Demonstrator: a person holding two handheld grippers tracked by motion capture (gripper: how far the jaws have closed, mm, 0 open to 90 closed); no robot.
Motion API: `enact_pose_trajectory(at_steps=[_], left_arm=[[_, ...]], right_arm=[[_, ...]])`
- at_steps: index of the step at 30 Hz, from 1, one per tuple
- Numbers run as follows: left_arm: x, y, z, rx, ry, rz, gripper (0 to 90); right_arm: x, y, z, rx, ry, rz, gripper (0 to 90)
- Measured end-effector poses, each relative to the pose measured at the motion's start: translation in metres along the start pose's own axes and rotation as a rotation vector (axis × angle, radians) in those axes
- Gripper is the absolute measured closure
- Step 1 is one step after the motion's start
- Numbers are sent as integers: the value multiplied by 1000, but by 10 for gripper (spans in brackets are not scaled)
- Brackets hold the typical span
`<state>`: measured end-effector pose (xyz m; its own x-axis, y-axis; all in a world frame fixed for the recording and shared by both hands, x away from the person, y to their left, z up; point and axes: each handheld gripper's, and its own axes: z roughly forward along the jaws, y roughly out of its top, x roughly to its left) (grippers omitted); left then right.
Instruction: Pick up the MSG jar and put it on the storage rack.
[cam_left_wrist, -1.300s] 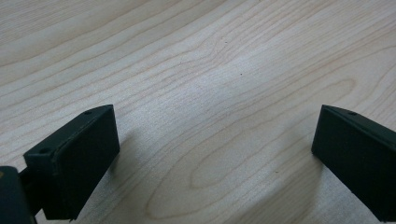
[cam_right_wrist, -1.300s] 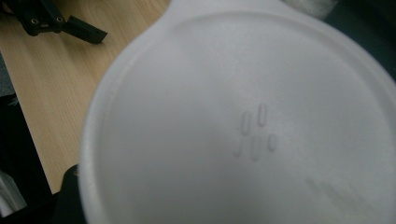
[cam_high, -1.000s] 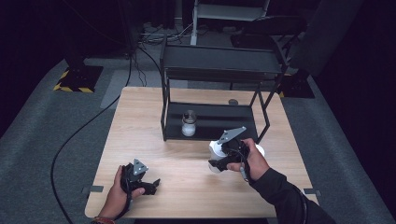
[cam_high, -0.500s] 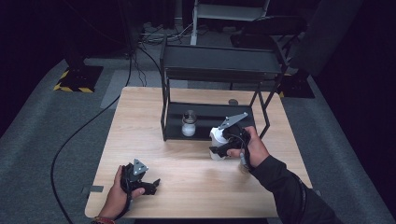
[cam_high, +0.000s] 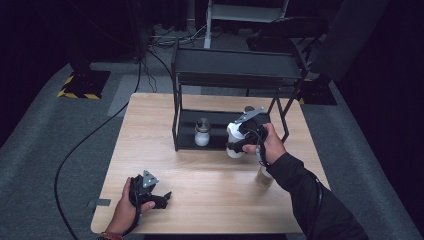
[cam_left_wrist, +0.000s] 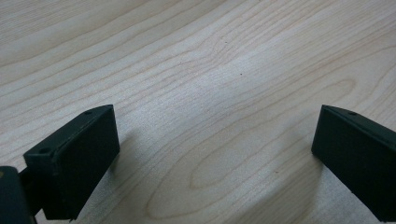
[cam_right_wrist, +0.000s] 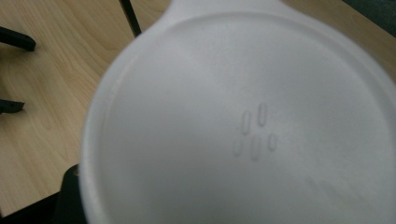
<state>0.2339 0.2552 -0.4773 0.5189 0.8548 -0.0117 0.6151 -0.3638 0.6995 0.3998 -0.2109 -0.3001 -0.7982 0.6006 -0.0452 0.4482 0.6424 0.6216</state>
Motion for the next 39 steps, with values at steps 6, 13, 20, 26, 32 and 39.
enact_pose_trajectory(at_steps=[6,13,20,26,32,39], left_arm=[[0,0,0,0,0,0,8],[0,0,0,-1,0,-1,8],[0,0,0,0,-2,0,6],[0,0,0,0,-2,0,5],[0,0,0,0,-2,1,5],[1,0,0,1,-3,0,5]], right_arm=[[-10,3,8,3,-14,20,306],[-22,7,15,10,-30,44,306],[-31,10,21,10,-33,62,305],[-36,15,28,16,-44,67,305],[-43,20,37,22,-51,65,306],[-49,22,47,34,-49,84,306]])
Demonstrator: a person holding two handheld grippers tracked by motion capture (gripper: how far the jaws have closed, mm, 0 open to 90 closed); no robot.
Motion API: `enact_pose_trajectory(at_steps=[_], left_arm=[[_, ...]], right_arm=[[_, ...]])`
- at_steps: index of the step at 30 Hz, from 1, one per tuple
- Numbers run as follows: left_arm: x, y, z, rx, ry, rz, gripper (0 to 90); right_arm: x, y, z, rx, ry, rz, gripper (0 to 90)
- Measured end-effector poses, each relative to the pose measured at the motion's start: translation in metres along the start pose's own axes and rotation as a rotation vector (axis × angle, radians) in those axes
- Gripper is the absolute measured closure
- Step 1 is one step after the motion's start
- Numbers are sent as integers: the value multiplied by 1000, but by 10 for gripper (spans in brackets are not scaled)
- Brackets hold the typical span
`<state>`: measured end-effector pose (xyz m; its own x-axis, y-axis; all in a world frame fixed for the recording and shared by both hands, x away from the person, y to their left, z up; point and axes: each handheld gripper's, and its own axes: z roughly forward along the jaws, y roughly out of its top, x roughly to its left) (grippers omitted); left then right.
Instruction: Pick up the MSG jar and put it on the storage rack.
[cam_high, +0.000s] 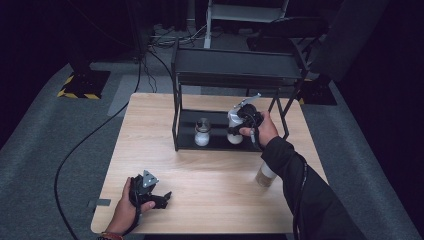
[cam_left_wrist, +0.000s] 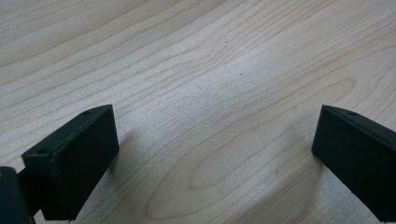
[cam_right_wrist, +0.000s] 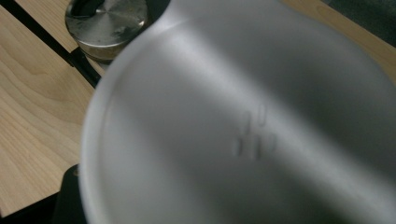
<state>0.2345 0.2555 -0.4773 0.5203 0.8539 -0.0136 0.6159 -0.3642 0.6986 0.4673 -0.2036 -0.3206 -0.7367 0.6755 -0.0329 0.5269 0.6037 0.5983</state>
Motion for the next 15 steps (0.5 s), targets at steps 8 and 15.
enact_pose_trajectory(at_steps=[8,15], left_arm=[[0,0,0,0,-1,-1,4],[0,0,0,0,-1,-1,4]], right_arm=[[-5,0,14,10,-3,0,306],[-10,1,24,21,3,12,305]])
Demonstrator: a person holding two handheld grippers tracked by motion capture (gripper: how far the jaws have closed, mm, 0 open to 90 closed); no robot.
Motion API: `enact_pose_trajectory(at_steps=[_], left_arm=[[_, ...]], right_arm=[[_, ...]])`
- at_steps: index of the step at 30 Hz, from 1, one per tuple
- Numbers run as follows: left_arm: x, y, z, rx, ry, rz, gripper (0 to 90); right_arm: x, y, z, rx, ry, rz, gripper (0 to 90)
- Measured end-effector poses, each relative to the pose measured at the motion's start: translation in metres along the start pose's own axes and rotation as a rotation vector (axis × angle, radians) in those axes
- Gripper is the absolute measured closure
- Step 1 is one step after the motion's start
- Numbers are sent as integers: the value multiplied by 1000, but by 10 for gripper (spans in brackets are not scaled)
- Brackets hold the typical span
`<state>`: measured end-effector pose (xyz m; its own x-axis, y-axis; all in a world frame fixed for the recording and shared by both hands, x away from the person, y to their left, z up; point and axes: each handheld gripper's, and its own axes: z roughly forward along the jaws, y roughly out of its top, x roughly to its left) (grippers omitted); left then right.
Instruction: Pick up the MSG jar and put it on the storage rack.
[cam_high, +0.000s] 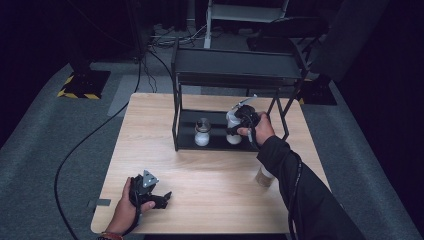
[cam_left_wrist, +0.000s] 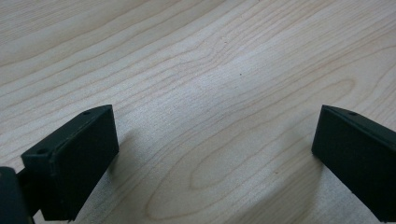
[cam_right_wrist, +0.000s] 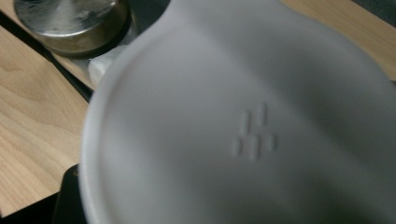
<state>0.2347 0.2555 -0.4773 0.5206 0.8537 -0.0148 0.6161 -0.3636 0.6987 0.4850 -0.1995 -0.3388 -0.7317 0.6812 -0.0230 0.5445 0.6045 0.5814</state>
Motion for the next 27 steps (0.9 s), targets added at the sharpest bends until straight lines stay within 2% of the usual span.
enact_pose_trajectory(at_steps=[7,27], left_arm=[[0,0,0,0,0,1,4],[0,0,0,0,0,1,5]], right_arm=[[-2,0,9,15,-1,8,306],[4,4,22,36,-15,22,305]])
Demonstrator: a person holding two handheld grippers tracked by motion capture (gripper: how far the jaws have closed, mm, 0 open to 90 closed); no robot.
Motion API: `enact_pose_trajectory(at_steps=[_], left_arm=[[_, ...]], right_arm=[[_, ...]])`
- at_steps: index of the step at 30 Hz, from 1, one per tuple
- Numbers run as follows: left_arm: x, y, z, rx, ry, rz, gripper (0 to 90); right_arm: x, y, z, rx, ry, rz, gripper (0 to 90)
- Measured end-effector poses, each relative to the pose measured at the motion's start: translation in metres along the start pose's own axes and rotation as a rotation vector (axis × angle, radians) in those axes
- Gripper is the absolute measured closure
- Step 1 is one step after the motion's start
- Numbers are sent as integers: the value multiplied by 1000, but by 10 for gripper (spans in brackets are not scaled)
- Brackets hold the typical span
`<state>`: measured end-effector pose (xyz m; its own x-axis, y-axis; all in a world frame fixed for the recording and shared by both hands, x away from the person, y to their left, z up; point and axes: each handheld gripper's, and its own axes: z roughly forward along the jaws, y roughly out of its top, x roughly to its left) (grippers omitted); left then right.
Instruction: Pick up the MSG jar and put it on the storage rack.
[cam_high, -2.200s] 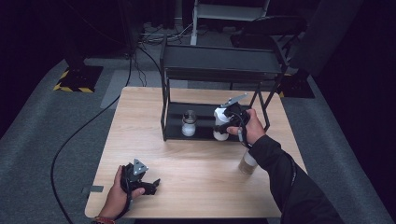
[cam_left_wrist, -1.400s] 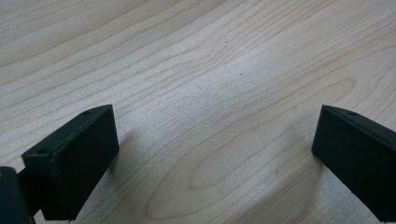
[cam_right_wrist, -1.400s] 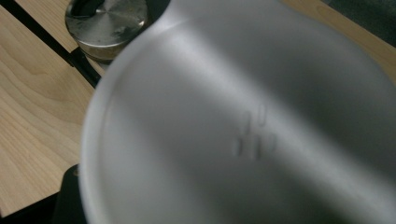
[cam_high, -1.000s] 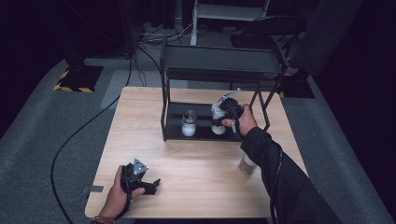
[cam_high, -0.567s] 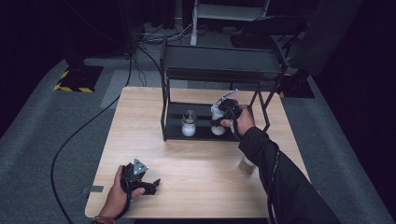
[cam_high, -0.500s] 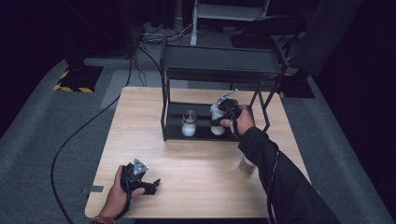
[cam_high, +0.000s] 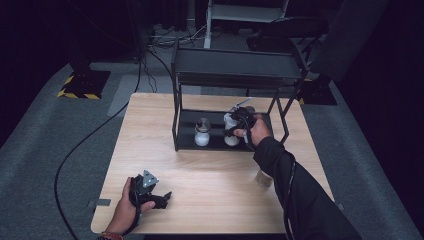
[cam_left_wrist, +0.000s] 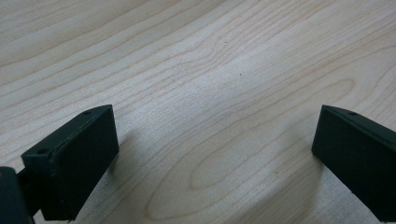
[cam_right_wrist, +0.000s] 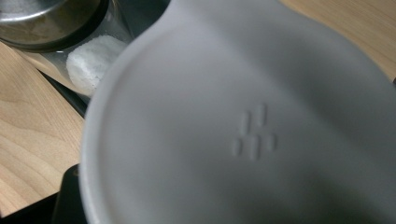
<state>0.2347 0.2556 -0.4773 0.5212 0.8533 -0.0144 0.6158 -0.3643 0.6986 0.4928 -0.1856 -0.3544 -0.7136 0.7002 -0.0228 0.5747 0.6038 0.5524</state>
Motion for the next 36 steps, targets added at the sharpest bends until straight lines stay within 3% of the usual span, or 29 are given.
enact_pose_trajectory(at_steps=[9,29,36], left_arm=[[0,0,0,0,0,0,5],[0,0,0,0,0,0,5],[0,0,0,0,-2,2,5]], right_arm=[[3,-1,2,-3,-16,-15,304],[-6,3,0,37,8,6,291],[-7,4,-1,46,4,26,213]])
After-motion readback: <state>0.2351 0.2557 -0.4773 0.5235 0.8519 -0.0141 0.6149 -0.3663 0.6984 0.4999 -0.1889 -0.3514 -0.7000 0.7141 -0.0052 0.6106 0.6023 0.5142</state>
